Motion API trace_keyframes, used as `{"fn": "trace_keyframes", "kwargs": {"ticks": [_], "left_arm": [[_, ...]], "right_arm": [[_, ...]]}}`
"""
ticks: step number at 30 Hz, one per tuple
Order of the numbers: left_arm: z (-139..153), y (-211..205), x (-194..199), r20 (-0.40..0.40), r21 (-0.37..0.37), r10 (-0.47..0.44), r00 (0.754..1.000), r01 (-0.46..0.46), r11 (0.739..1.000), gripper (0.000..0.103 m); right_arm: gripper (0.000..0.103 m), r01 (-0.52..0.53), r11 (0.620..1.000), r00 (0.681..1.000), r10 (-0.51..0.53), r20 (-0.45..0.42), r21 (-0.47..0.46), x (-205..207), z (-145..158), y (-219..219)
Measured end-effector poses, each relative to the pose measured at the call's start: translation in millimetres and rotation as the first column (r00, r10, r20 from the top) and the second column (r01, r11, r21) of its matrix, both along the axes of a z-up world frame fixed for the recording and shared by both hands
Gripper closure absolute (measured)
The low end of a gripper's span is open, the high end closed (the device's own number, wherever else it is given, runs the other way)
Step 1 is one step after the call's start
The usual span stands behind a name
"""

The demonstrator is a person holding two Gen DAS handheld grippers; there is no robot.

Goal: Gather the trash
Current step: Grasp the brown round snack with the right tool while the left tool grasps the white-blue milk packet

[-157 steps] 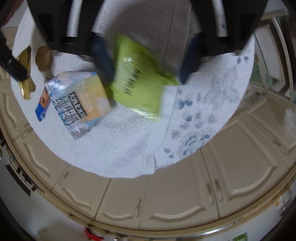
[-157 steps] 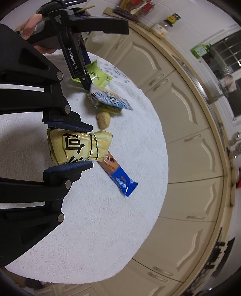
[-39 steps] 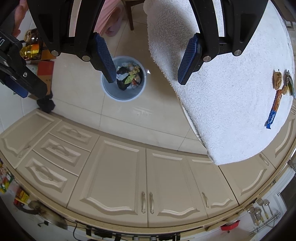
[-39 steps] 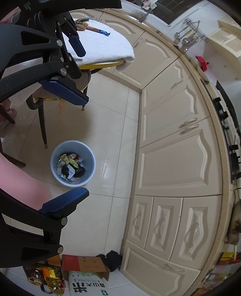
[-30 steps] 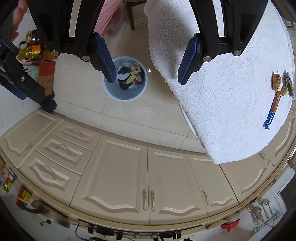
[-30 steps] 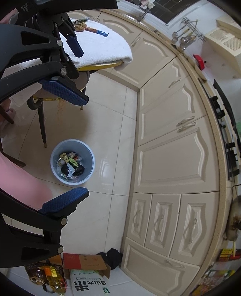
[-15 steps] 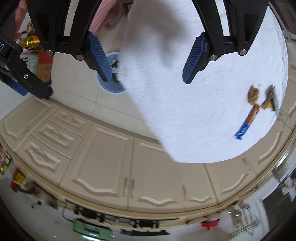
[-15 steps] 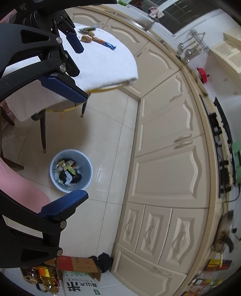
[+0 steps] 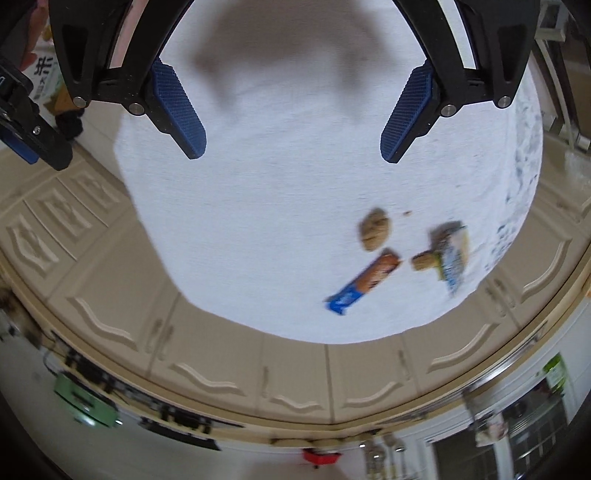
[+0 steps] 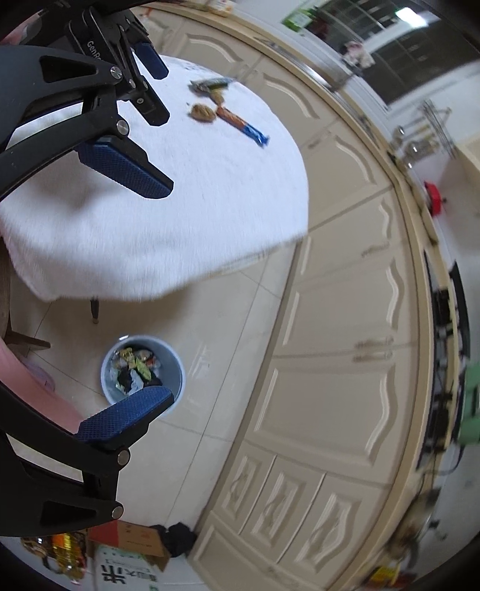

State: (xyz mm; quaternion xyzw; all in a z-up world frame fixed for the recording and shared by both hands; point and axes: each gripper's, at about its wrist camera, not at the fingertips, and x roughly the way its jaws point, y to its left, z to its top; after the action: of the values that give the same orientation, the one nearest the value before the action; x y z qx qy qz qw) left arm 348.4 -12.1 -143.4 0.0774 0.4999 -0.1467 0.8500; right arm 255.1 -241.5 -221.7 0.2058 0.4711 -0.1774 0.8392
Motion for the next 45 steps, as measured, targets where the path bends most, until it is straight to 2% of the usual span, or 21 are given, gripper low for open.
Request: {"fn": "trace_keyframes", "kwargs": {"ticks": [7, 14, 24, 27, 30, 32, 33, 35, 38, 45], "left_arm": [[1.4, 66.3, 18.6, -0.017, -0.004, 0.137, 0.99, -0.137, 0.991, 0.01], [0.5, 131.7, 47.5, -0.036, -0.006, 0.275, 0.961, -0.275, 0.961, 0.009], [-16.5, 193.2, 105.6, -0.091, -0.038, 0.365, 0.927, -0.369, 0.928, 0.009], [-23.3, 199.3, 121.6, -0.116, -0.05, 0.359, 0.926, -0.367, 0.929, 0.009], [-30.9, 198.3, 136.3, -0.144, -0.063, 0.346, 0.927, -0.358, 0.932, 0.009], [-34.3, 196.7, 142.5, -0.153, -0.065, 0.343, 0.927, -0.355, 0.932, 0.009], [-36.7, 195.6, 145.5, -0.156, -0.062, 0.344, 0.926, -0.356, 0.932, 0.009], [-41.3, 193.2, 152.6, -0.165, -0.057, 0.344, 0.924, -0.357, 0.932, 0.009], [-48.1, 186.6, 163.5, -0.195, -0.066, 0.336, 0.921, -0.354, 0.933, 0.009], [-47.2, 163.1, 195.1, -0.221, -0.094, 0.294, 0.93, -0.32, 0.943, 0.009]], "right_arm": [[0.0, -0.137, 0.991, 0.99, 0.137, -0.016, 0.003, 49.8, -5.7, 57.0], [0.0, -0.278, 0.96, 0.959, 0.279, -0.057, 0.028, 109.2, -21.3, 117.7], [0.002, -0.386, 0.92, 0.913, 0.391, -0.117, 0.064, 184.9, -53.8, 175.2], [0.009, -0.402, 0.911, 0.899, 0.411, -0.149, 0.091, 201.6, -68.0, 185.3], [0.022, -0.404, 0.906, 0.889, 0.422, -0.176, 0.129, 215.2, -80.3, 191.3], [0.038, -0.406, 0.903, 0.886, 0.427, -0.184, 0.14, 221.8, -85.4, 193.5], [0.042, -0.408, 0.902, 0.882, 0.43, -0.191, 0.142, 224.8, -88.6, 194.5], [0.074, -0.409, 0.9, 0.876, 0.433, -0.211, 0.15, 229.5, -94.9, 195.6], [0.075, -0.399, 0.895, 0.878, 0.436, -0.198, 0.201, 232.0, -98.1, 189.3], [0.075, -0.373, 0.911, 0.904, 0.4, -0.153, 0.176, 241.3, -78.0, 163.0]]}}
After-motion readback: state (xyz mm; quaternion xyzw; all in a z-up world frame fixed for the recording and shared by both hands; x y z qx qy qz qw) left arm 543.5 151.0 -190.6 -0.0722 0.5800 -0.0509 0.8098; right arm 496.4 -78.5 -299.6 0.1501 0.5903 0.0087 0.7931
